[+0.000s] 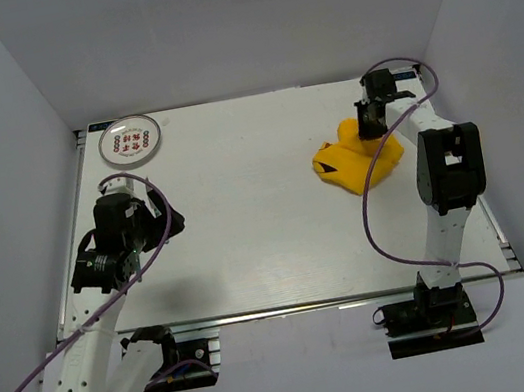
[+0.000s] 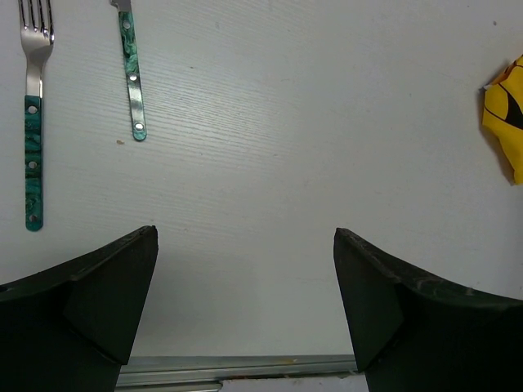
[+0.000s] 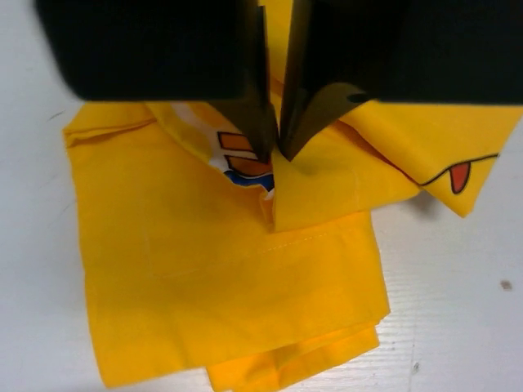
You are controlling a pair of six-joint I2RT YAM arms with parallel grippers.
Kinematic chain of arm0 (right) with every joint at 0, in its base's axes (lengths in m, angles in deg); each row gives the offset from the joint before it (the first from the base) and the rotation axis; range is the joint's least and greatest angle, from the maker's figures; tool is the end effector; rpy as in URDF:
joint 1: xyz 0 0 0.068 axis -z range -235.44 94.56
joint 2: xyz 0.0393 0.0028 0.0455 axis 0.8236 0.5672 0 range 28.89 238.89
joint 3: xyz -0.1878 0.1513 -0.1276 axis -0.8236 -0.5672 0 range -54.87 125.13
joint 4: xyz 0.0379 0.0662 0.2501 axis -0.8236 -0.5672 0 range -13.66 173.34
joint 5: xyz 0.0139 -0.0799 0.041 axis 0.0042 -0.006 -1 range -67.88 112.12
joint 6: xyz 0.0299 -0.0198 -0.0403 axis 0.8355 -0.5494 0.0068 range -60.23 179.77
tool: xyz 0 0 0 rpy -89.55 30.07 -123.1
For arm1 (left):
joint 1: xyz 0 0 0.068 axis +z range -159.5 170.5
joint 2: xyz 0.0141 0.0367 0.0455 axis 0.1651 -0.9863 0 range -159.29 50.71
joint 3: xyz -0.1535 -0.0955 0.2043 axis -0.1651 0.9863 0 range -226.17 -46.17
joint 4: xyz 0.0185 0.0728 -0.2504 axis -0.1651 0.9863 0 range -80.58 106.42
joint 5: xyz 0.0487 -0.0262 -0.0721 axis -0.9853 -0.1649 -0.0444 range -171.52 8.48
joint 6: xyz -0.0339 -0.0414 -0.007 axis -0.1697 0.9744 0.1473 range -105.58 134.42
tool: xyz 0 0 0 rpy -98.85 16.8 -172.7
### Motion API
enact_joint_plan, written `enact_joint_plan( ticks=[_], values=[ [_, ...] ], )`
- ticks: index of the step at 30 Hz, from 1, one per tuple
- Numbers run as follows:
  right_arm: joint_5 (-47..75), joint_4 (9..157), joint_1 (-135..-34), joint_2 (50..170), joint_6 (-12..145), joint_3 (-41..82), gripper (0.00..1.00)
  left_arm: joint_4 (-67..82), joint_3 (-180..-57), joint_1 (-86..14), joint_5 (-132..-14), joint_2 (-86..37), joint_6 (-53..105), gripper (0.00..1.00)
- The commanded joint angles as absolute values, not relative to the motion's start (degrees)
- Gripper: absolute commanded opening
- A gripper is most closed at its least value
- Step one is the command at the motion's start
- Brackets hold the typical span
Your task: Set the dinner table for one person
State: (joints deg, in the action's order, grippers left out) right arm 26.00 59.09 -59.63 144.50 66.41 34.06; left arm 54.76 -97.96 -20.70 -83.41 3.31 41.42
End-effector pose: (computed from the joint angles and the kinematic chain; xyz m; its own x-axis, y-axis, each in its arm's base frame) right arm 0.4479 0.0303 0.2101 -0.7726 0.0591 -0.6321 0.0595 0.9980 0.0207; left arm 0.1607 -0.0308 0.3146 -0.6499 -0.3339 -0.6828 -0.1407 0.9357 -0.3237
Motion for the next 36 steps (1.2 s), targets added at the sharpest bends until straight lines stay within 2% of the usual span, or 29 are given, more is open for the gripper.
enact_joint_plan(
  ticks=[1, 2, 7, 9, 10, 13, 16, 19, 20, 21, 22, 24, 25, 26, 27, 28, 29, 32, 36],
  values=[
    [24.94, 59.52, -59.84, 144.73, 66.72, 33.46, 0.09, 53.89, -97.49, -20.40, -82.31, 3.86, 41.31, 0.98],
    [23.28, 59.43, -59.84, 144.56, 66.72, 33.72, 0.00, 53.89, -97.58, -20.40, -82.31, 3.69, 41.23, 0.98],
    [12.91, 60.75, -61.15, 142.45, 68.21, 38.71, 0.00, 53.63, -97.67, -19.62, -82.23, 2.99, 41.05, 0.98],
    [2.05, 62.32, -61.68, 141.23, 70.30, 42.75, 0.00, 53.19, -98.11, -19.61, -82.13, 1.50, 40.79, 0.98],
    [1.99, 62.33, -61.94, 140.43, 71.54, 43.30, 0.00, 53.02, -98.28, -19.61, -82.14, 1.05, 40.87, 0.98],
    [-8.54, 71.80, -61.86, 135.00, 78.21, 42.35, 0.00, 52.49, -98.29, -19.61, -83.89, -0.35, 41.05, 0.98],
    [-17.32, 84.88, -62.12, 128.24, 84.28, 36.82, 0.00, 51.52, -97.50, -19.61, -85.12, 0.43, 41.31, 0.98],
    [-17.88, 94.21, -62.56, 119.47, 87.27, 23.75, 0.00, 51.17, -96.97, -19.61, -85.48, 1.75, 41.49, 0.98],
    [-17.70, 97.63, -63.08, 116.98, 87.98, 12.13, 0.00, 51.00, -96.79, -19.61, -85.48, 1.93, 41.58, 0.98],
    [-17.70, 106.11, -63.79, 112.17, 89.38, 5.84, 0.00, 50.99, -96.79, -19.61, -85.48, 2.19, 41.75, 0.98],
    [-18.05, 110.72, -63.97, 110.12, 92.52, -0.40, 0.10, 51.08, -96.88, -19.61, -85.65, 2.45, 41.75, 0.98],
    [-19.71, 118.72, -65.20, 106.17, 95.18, -16.10, 0.22, 51.52, -97.14, -20.30, -86.35, 2.63, 42.02, 0.98],
    [-20.68, 123.63, -65.55, 105.19, 95.98, -20.11, 0.41, 51.78, -97.14, -20.31, -86.18, 2.98, 42.10, 0.98],
    [-20.95, 123.94, -66.68, 104.57, 95.90, -23.11, 0.52, 51.78, -97.23, -20.31, -86.09, 3.07, 42.10, 0.98],
    [-21.73, 123.60, -66.95, 103.09, 95.37, -27.40, 0.73, 51.78, -97.32, -20.31, -85.75, 3.25, 42.02, 0.98],
    [-22.09, 122.98, -67.39, 101.77, 94.85, -29.36, 0.83, 51.78, -97.32, -20.31, -85.66, 3.51, 42.10, 0.98],
    [-21.92, 122.63, -68.09, 100.54, 94.49, -30.95, 0.89, 51.70, -97.49, -20.31, -85.48, 3.68, 42.10, 0.98],
    [-18.59, 115.89, -68.71, 92.12, 91.25, -35.00, 0.89, 51.70, -97.76, -20.31, -84.87, 3.86, 42.54, 0.98],
    [-7.28, 100.52, -68.72, 88.22, 86.67, -31.77, 0.89, 49.42, -96.10, -20.31, -79.36, 3.86, 44.56, 0.98]
  ],
)
